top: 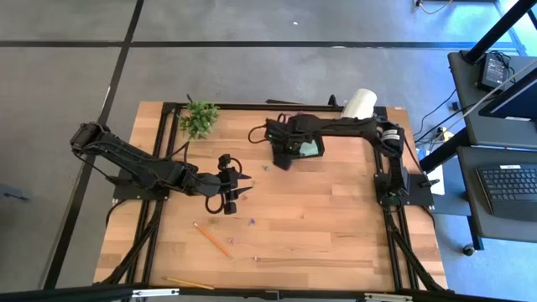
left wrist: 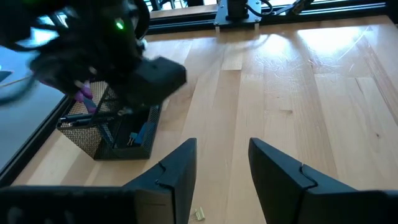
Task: Pick and place office supplies into organizer
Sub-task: Put the blue binder clip into the black desk organizer
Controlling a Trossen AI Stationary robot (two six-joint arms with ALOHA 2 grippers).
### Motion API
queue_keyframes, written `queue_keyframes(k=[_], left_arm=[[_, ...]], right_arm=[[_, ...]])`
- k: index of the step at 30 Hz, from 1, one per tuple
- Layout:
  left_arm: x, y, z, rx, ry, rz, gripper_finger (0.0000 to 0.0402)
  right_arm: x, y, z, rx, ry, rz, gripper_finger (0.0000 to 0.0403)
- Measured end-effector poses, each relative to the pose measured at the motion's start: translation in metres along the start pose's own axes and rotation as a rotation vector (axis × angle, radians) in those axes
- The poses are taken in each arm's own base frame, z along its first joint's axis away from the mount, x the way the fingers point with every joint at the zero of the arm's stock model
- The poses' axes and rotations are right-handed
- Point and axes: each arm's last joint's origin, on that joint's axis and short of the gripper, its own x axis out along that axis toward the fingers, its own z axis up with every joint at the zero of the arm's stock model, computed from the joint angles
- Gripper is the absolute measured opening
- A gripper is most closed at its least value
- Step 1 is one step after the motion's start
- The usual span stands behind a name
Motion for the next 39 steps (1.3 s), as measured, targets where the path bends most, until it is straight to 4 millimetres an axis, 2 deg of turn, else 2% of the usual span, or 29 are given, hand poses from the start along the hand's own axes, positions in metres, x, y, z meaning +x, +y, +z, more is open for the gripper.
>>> queue_keyframes(k=[9,39], left_arm=[[0.000,0.000,0.000,0.000,0.000,0.000,0.0141],[0.000,0.000,0.000,0.000,0.000,0.002,0.0141]], right_arm=[[0.029,0.001,-0.012,0.025,-0.019,-0.003,0.0074],[0.035,-0.001,-0.011,0.115,-0.066,-0.062,0.0074]])
